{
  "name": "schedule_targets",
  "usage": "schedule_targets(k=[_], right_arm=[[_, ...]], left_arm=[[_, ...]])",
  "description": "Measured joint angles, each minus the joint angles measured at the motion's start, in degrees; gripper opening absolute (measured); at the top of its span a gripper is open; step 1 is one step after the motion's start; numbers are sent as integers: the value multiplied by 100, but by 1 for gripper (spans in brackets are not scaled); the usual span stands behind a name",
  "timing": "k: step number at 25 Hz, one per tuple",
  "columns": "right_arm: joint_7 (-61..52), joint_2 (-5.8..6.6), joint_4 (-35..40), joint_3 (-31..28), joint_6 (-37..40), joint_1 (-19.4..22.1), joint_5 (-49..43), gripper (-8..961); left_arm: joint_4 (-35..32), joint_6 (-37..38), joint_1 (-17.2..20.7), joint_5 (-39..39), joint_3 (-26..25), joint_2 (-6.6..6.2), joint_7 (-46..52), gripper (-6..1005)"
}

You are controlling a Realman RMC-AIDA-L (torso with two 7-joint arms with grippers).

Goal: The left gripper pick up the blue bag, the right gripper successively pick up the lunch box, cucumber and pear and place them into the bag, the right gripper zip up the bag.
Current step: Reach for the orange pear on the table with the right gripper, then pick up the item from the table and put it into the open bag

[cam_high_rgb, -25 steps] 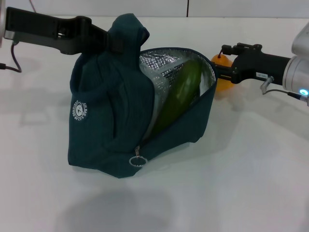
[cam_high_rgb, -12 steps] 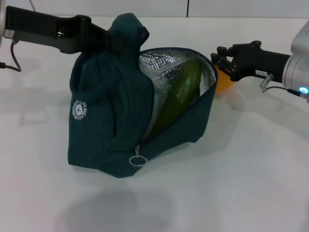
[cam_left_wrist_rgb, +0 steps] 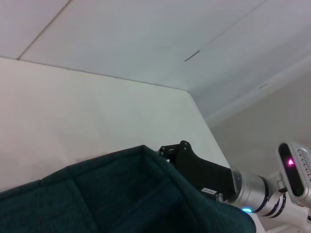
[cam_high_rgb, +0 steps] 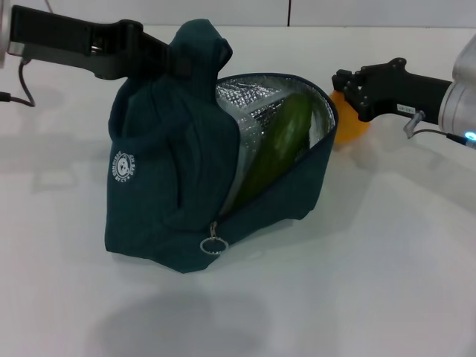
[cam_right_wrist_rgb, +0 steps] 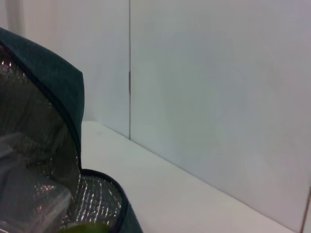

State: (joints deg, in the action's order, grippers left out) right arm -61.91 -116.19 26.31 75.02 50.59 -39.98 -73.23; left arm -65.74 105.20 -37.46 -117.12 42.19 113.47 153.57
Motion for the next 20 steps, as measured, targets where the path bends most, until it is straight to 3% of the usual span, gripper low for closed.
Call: schedule_targets(k=[16,20], right_arm=[[4,44,651,-39,54,503,303,37],[4,49,724,-42,57,581,307,36]], left_arm=[[108,-15,-76,191,0,-5,30,41],[278,-18,-209,315,0,63,36,41]])
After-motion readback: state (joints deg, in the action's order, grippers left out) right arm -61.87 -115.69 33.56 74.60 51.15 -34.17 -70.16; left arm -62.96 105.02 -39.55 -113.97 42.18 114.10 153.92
